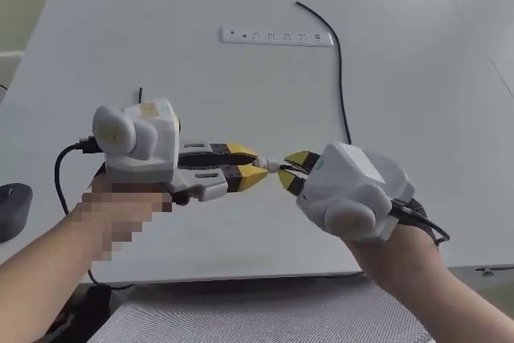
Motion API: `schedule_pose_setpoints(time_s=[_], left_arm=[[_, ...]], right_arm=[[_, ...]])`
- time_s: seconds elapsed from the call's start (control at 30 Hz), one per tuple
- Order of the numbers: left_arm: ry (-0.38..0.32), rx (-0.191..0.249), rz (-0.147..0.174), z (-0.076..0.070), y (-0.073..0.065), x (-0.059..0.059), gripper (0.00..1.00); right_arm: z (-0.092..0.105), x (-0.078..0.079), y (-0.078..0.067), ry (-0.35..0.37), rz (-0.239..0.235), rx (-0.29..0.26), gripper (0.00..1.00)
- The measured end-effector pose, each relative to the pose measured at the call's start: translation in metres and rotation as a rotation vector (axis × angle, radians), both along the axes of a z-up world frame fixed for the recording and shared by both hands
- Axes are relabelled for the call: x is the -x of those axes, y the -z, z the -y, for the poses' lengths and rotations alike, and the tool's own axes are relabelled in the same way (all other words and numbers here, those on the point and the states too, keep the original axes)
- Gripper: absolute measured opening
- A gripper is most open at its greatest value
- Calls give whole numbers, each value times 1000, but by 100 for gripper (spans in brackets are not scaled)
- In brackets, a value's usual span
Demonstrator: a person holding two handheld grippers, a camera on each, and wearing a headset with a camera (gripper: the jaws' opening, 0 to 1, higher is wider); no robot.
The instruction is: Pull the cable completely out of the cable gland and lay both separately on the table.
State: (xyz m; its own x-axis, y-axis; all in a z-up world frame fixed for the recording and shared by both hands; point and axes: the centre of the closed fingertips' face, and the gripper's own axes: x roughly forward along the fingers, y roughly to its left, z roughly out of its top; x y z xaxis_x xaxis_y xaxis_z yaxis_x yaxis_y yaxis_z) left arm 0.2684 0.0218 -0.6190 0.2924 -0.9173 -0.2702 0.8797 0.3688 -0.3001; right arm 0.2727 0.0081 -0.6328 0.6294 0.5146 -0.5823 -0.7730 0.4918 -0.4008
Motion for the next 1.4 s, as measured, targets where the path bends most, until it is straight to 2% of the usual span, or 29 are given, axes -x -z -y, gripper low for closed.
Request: schedule_pose_setpoints(time_s=[0.13,0.2,0.33,0.57,0.87,1.03,1.23,1.4], left_arm=[[4,-4,-2,1,1,0,15],[5,-6,-4,2,1,0,15],[7,-3,-5,3,1,0,15],[5,-4,-1,5,1,-2,15],[2,0,-4,4,0,-3,15],[6,-2,-3,6,1,-3,15],[6,-3,-5,7,2,-3,15],[2,-3,-3,5,2,-4,15]], right_arm=[[-1,1,1,-15,15,24,2],[0,1,1,-2,-3,7,2],[3,-1,1,-3,0,1,1],[9,-5,3,32,-24,-28,1],[28,-10,13,128,-96,-93,0],[38,-13,22,202,-150,-158,0],[51,-15,34,278,-200,-195,0],[64,-15,46,363,-261,-239,0]])
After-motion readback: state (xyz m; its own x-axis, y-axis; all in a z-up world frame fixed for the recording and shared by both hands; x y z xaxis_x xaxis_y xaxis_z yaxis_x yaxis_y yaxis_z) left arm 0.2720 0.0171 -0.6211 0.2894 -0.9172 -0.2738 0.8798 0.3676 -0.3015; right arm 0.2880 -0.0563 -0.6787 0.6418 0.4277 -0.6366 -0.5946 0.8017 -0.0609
